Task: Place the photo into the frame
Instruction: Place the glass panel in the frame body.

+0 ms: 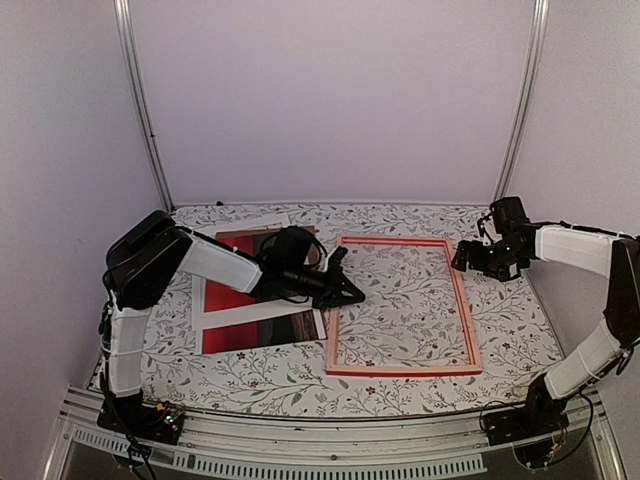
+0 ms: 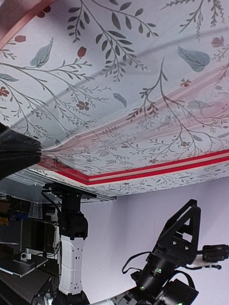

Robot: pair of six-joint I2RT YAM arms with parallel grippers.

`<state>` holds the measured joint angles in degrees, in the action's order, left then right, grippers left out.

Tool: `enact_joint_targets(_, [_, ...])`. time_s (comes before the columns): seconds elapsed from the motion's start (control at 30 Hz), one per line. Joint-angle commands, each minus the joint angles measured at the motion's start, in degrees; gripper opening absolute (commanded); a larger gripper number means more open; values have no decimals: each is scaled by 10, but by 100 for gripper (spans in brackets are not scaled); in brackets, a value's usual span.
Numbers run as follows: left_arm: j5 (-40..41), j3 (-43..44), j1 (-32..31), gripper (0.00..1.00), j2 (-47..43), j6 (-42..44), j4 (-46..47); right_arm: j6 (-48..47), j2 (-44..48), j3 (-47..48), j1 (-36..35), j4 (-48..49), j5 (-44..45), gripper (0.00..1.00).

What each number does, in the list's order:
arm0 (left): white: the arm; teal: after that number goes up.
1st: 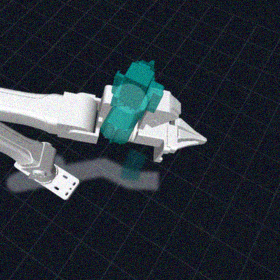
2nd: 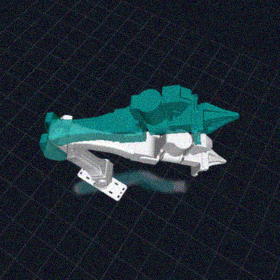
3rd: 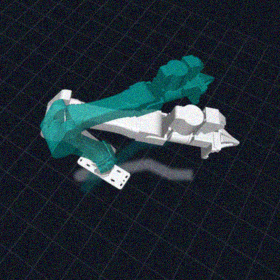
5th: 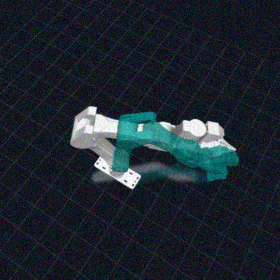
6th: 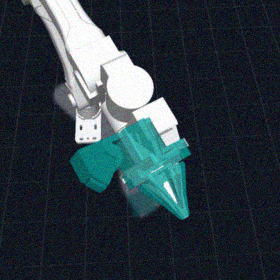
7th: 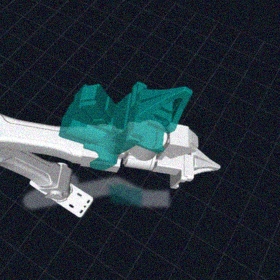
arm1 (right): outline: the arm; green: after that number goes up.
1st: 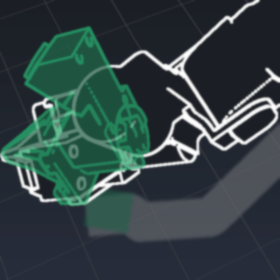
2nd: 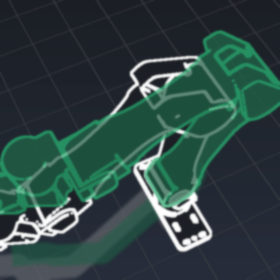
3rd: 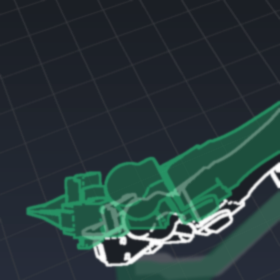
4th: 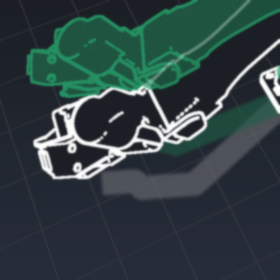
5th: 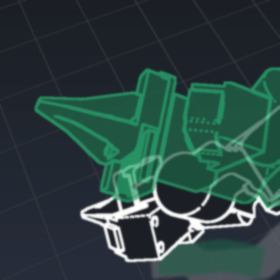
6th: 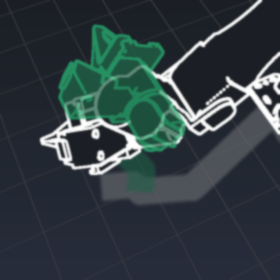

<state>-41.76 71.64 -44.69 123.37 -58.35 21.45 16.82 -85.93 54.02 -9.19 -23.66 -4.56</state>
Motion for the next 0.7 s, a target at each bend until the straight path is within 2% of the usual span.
enact_joint_targets(0.0, [4,15,6,5,0,17,-7,-7,10,10,2,-8,10,99])
enact_joint_targets(0.2, [12,11,4,5,3,22,-7,-6,4,7,2,-6,4,99])
enact_joint_targets(0.67, [26,19,-9,22,12,35,-26,-5,-1,-17,2,8,-10,99])
